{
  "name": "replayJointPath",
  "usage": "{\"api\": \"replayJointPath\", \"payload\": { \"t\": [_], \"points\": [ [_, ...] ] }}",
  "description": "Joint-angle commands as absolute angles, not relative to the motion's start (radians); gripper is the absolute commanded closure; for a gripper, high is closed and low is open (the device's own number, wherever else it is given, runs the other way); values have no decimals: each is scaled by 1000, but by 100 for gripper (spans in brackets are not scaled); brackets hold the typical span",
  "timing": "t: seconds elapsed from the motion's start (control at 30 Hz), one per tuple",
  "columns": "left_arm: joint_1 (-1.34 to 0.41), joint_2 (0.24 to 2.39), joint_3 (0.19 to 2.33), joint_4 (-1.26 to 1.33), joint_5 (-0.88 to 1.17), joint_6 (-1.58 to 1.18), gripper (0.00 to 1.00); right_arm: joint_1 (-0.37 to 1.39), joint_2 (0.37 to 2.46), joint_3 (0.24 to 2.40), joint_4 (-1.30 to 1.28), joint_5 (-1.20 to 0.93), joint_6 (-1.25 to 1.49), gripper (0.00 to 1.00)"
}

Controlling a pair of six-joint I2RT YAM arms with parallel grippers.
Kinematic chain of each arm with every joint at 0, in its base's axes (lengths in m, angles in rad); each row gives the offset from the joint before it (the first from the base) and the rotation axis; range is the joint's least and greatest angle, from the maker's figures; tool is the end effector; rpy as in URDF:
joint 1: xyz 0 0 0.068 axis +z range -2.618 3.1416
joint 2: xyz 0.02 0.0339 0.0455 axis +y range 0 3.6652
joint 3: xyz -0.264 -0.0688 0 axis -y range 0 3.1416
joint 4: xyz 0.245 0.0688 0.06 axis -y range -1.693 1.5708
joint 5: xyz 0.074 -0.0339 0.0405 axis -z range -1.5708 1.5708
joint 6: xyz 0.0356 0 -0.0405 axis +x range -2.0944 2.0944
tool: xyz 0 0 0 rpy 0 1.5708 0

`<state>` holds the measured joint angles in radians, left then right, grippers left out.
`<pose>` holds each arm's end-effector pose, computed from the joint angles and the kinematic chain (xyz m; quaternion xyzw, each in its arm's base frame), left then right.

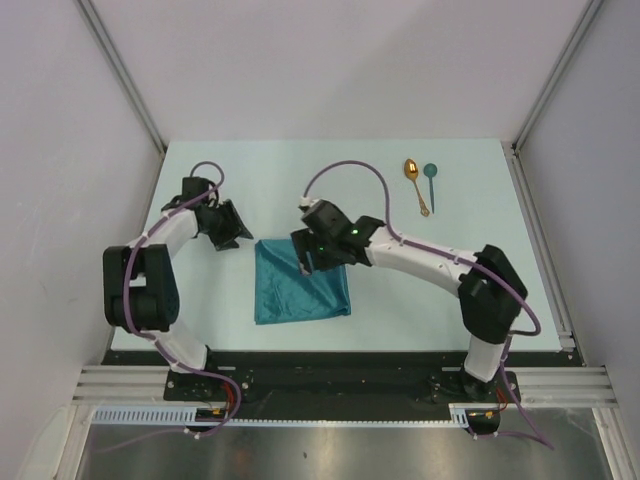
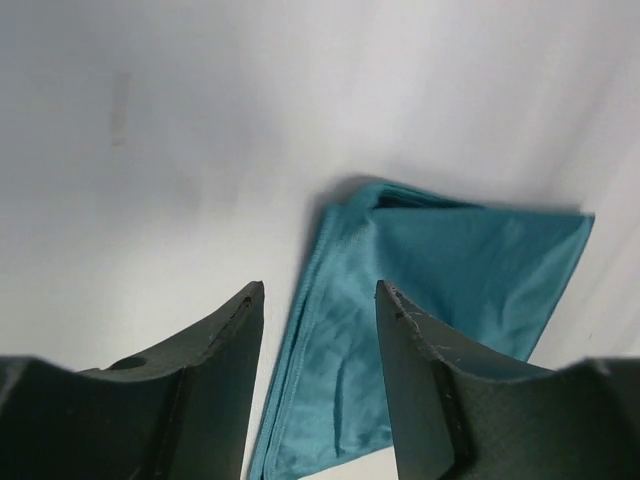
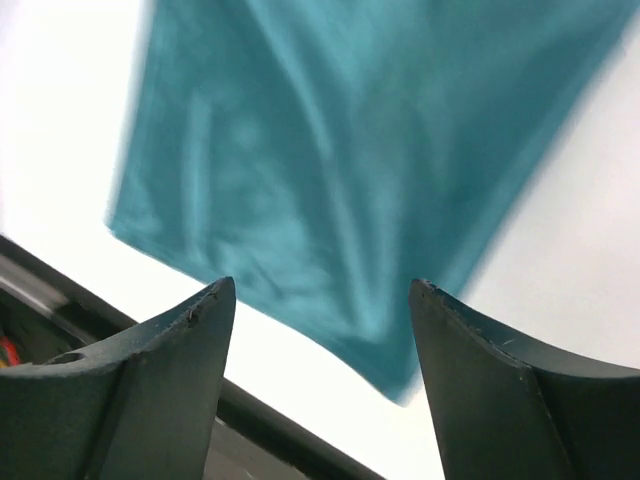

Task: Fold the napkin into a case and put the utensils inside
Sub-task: Pick up the lower triangle-folded napkin from the center of the board.

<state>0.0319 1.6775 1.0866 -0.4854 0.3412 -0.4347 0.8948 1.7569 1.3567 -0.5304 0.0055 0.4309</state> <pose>0.3363 -0.0012 0.1947 -0.1805 0.9392 -0.2095 0.2034 0.2400 0.2989 0.2449 -0.2174 0.9240 0.1916 0.2496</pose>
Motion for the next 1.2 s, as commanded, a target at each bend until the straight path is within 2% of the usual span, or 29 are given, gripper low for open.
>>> {"api": "replayJointPath", "payload": {
  "t": [0.0, 0.13, 0.27, 0.37, 0.47, 0.67, 1.17],
  "points": [
    [125, 1558, 1070, -509, 163, -648, 45, 1002, 1925, 1599, -701, 253, 580, 25],
    [160, 1434, 1026, -541, 30, -753, 43, 1089, 2139, 1888, -764, 281, 681, 24],
    [178, 1368, 1061, -675, -125, -865, 39, 1106, 2252, 2022, -750, 336, 735, 24],
    [189, 1329, 1066, -718, -158, -884, 38, 1109, 2327, 2132, -765, 363, 738, 25],
    [190, 1284, 1060, -723, -155, -879, 38, 1118, 2387, 2221, -799, 385, 747, 30],
    [190, 1218, 1026, -692, -152, -881, 37, 1137, 2476, 2307, -844, 417, 761, 40],
    [190, 1172, 1023, -707, -137, -890, 36, 1177, 2599, 2401, -927, 471, 730, 42]
  ]
}}
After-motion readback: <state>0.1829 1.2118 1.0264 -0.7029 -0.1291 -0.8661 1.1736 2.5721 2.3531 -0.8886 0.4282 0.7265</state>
